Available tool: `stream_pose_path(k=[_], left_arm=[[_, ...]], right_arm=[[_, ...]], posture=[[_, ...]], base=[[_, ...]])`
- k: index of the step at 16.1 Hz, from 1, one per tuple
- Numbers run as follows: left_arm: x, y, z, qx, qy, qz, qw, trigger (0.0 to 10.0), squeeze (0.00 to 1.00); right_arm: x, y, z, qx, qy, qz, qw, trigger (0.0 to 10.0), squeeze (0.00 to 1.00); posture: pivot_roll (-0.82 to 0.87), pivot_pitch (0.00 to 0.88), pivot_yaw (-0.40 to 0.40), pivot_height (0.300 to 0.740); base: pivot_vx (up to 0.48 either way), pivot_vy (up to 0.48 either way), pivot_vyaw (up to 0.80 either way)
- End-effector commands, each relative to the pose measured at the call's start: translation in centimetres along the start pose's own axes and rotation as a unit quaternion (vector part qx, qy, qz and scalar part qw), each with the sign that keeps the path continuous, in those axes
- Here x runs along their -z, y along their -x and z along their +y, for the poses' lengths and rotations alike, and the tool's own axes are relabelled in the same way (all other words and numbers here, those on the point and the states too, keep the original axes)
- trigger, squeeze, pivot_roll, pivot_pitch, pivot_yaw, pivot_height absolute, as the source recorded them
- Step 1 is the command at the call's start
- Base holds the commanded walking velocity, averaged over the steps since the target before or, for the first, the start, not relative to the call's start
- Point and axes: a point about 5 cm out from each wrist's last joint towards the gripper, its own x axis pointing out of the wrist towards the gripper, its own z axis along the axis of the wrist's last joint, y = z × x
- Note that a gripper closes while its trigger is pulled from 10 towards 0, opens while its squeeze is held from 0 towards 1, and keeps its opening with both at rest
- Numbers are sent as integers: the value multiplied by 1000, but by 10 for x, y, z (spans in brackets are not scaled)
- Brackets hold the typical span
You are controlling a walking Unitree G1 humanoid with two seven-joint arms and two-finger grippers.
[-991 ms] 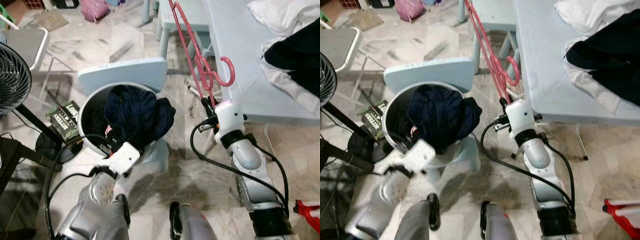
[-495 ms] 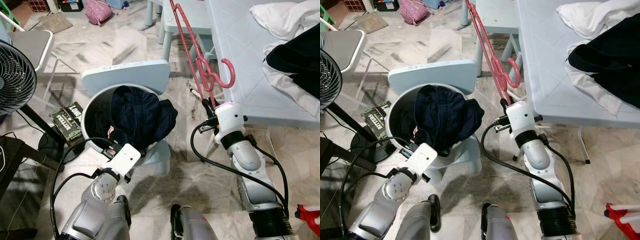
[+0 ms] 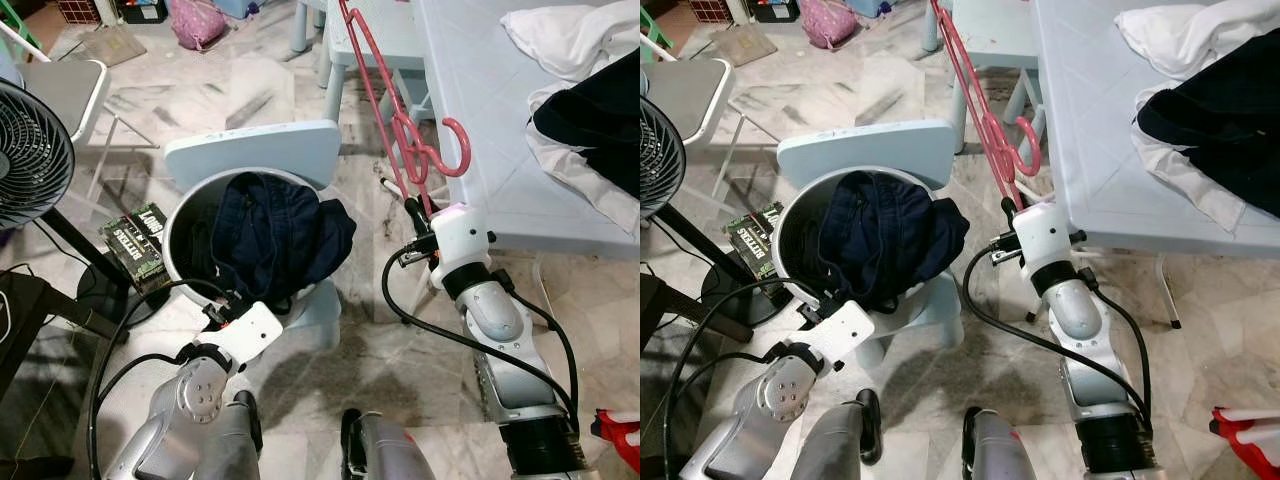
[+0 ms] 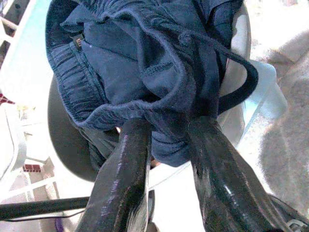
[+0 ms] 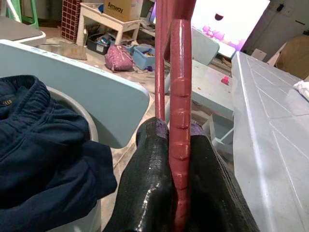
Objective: Hang hanger
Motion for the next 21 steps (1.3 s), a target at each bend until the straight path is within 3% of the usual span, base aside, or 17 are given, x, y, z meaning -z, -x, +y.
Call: stream_pose_path(k=[1, 5, 6, 7, 10, 11, 16, 21], left_arm=[[2, 4, -3, 3, 6, 10, 1000, 10000, 0], [10, 3, -1, 0, 81, 52, 995, 10000, 0], [10, 2, -2, 3, 104, 57, 993, 10000, 745], [9, 1, -1, 5, 111, 57, 992, 10000, 1000], [6, -2, -2, 9, 95, 54, 994, 10000, 957], [5, -5, -2, 8, 89, 52, 995, 10000, 0], [-3, -19, -3, 12, 77, 43, 996, 10000, 0], [2, -19, -11, 29, 89, 56, 994, 10000, 0]], right_arm=[[1, 2, -1, -3, 1, 0, 1000, 10000, 0], [1, 2, -2, -2, 3, -1, 1000, 10000, 0], [1, 2, -2, -2, 3, 0, 1000, 10000, 0], [0, 2, -1, -4, 4, -2, 1000, 10000, 0], [0, 1, -2, -4, 4, -2, 1000, 10000, 0], [0, 1, -1, -4, 4, -2, 1000, 10000, 0], [-2, 3, -2, -5, 8, -3, 1000, 10000, 0], [-1, 4, -3, -5, 9, -2, 1000, 10000, 0]], posture=[[-25, 200, -40, 740], [-27, 201, -38, 740], [-27, 201, -38, 740], [-28, 202, -40, 740], [-29, 205, -41, 740], [-29, 205, -41, 740], [-50, 206, -39, 740], [-52, 211, -42, 740]], base=[[0, 0, 0], [0, 0, 0], [0, 0, 0], [0, 0, 0], [0, 0, 0], [0, 0, 0], [0, 0, 0], [0, 0, 0]])
